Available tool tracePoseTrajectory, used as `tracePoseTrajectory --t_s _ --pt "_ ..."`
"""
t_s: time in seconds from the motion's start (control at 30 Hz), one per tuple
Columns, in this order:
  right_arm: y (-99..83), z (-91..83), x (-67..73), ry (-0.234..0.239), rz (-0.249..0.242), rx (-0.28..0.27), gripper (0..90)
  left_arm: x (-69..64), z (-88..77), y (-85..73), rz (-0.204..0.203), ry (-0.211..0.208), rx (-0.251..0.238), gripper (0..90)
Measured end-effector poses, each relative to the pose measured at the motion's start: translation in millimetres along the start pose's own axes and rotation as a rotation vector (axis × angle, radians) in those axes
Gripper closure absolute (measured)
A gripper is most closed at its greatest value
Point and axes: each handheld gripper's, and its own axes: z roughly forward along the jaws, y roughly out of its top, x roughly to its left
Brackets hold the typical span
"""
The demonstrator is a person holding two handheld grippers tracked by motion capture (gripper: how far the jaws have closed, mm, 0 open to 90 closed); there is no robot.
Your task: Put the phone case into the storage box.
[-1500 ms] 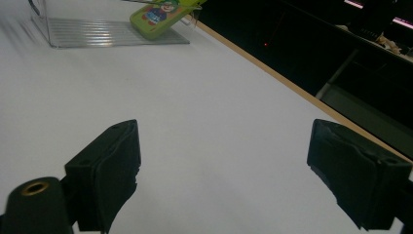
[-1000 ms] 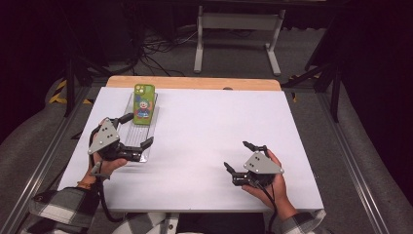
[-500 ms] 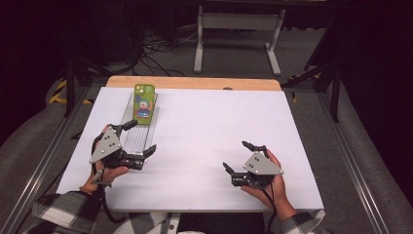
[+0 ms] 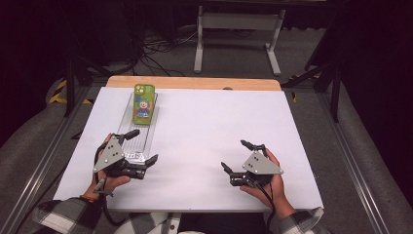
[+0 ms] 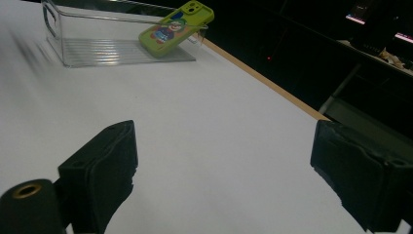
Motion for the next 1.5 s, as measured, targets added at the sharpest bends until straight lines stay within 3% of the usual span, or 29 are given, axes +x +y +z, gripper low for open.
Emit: tracePoseTrajectory --t_s 0.1,0.43,0.5,0.57,0.87,1.07,1.23,1.5 --pt "-0.2 0.3 0.5 0.006 -0.005 -0.001 9.9 -3.8 0.8 -6.3 0.001 -0.005 0.027 3.5" --pt "-0.2 1.5 0.2 0.02 0.006 0.0 6.6 -5.7 -9.9 -22.4 -0.058 0.009 0.064 3.5" --pt "-0.3 2.0 1.0 0.023 0.004 0.004 6.4 -5.9 -11.8 -25.6 -0.085 0.007 0.068 3.6" --pt "-0.4 2.6 2.0 0.023 -0.003 0.01 6.2 -5.2 -12.7 -26.4 -0.072 0.013 0.083 3.6" --pt "1.9 5.1 2.6 0.018 0.0 0.006 6.2 1.2 -20.4 -30.5 -0.112 0.029 0.085 3.7" --pt "3.3 6.9 1.9 0.023 -0.014 0.002 6.6 3.3 -24.3 -28.6 -0.112 0.063 0.066 4.0" --pt "4.2 4.1 0.6 0.023 -0.006 -0.009 6.6 0.3 -23.3 -30.4 -0.103 0.053 0.089 4.1" --pt "4.4 3.5 4.4 0.027 0.001 0.004 6.6 -0.9 -25.9 -29.4 -0.093 0.047 0.078 4.1"
